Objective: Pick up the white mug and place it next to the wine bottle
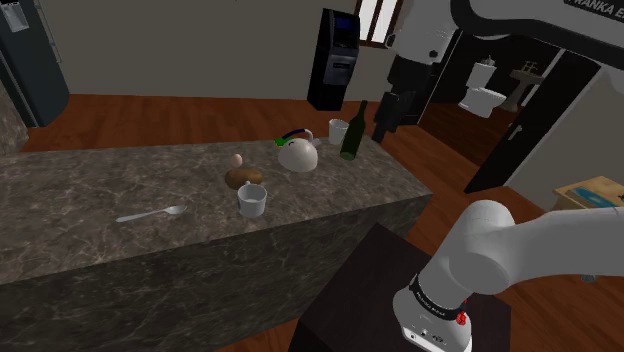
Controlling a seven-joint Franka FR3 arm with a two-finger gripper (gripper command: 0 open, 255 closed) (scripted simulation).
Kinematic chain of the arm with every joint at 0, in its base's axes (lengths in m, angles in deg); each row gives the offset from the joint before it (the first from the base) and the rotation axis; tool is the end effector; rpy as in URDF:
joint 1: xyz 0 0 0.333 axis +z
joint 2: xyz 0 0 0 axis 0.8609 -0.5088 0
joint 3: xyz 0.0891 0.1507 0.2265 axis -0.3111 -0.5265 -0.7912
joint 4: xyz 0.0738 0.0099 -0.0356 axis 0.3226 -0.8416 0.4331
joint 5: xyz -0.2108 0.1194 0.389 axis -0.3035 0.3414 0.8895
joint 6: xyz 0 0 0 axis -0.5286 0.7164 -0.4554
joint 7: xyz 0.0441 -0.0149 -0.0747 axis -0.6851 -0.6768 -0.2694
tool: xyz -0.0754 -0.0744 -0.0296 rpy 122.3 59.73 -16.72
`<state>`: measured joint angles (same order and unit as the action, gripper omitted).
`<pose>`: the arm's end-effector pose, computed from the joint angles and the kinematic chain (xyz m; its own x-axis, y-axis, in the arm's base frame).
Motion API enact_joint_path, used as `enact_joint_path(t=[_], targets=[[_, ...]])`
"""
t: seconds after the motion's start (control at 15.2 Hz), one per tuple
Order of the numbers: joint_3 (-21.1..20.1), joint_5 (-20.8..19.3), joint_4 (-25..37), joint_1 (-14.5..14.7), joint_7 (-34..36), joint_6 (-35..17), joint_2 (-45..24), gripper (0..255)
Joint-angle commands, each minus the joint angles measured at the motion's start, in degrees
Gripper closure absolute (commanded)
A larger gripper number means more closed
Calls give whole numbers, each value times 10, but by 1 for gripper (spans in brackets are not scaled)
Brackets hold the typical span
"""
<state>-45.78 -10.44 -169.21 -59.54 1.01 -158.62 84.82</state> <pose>0.3737 0.0118 0.6056 0.9996 0.0291 -0.0051 0.0288 -0.9983 -0.0515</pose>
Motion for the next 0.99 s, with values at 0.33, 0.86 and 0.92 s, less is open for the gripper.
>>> enact_joint_path(t=[0.33,0.86,0.92], targets=[[-17,2,-25,5,3,-89,-70,0],[-43,-4,-25,9,12,-222,-213,0],[-46,-5,-21,10,14,-238,-233,0]])
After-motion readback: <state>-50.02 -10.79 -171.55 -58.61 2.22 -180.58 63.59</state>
